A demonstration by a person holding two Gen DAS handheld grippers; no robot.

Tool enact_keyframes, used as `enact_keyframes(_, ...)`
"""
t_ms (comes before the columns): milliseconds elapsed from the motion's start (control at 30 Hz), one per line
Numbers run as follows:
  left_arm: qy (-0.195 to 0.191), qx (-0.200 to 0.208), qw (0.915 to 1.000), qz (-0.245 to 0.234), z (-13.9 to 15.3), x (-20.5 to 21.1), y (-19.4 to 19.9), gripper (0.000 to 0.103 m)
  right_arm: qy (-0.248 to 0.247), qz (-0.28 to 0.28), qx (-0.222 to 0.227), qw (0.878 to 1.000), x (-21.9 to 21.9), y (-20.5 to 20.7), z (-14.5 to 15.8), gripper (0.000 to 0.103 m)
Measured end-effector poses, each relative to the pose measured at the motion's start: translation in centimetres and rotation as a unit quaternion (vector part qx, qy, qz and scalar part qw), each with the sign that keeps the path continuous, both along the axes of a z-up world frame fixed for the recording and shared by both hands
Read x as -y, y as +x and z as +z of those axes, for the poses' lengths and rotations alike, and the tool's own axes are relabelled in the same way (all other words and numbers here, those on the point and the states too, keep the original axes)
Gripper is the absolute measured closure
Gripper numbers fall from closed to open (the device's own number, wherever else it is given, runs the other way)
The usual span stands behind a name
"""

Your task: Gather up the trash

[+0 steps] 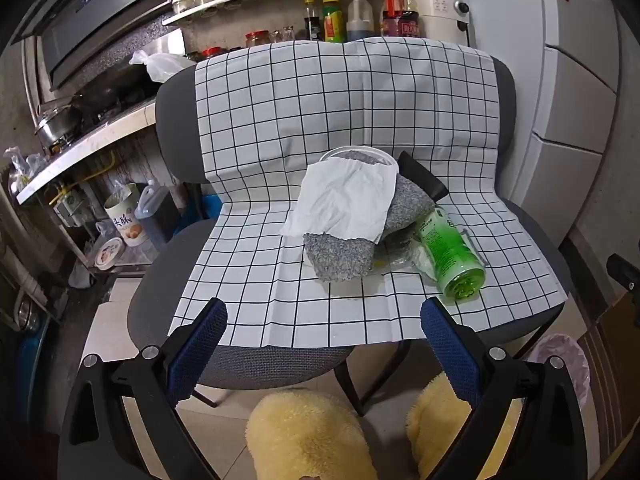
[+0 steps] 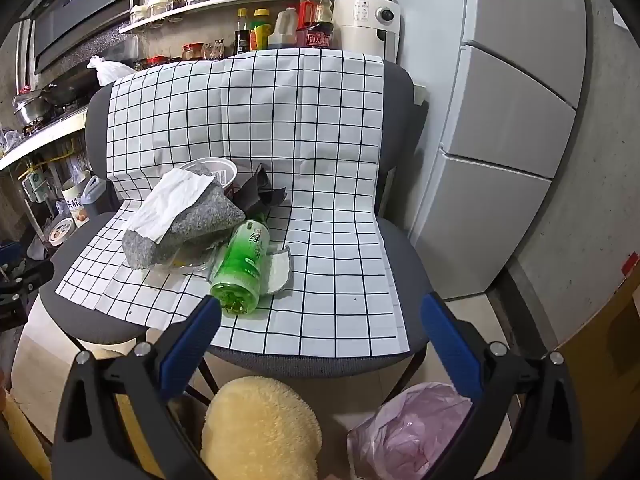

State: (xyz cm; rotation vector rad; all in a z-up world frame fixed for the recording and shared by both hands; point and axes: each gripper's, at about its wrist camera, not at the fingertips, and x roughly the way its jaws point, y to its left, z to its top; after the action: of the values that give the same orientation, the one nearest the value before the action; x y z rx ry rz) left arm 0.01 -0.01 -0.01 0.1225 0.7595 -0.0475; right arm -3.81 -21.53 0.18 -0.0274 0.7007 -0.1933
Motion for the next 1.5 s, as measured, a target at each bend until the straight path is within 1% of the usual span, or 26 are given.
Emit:
enact_keyframes(133,-0.003,0.000,1.0000,-0.003,0.0,0.0,0.0,0.007,0.001,0.000,0.002,1.000,0.0,-0.1,-0.1,0.006)
enact_keyframes(233,-0.003,0.001,1.0000,-0.005,-0.1,-1.4,-0.2,0.007,0.001,0.000,0.001,1.000,-0.1,0.0,-0.3,0.006)
enact_keyframes(367,-0.008,-0.006,0.9999,0.003,-0.3,-1.6,0.4,0.007,0.002,0.000,0.000,1.000,-0.2,0.1,-0.3,0.006)
enact_keyframes(400,-0.005,-0.006,0.9999,0.010,-0.4,-0.7,0.3,0.007,0.004,-0.001,-0.002,1.000,-0.2,0.2,-0.2,0.006)
enact_keyframes(500,-0.007,-0.008,0.9998,0.017,-0.5,-0.8,0.3,0.007,0.007,-0.001,-0.001,1.000,0.0,0.2,-0.3,0.006)
enact_keyframes(1500,-0.010,-0.005,0.9996,0.025,0.1,-1.1,0.4,0.007,0.010,-0.002,0.003,1.000,-0.1,0.1,-0.3,0.006)
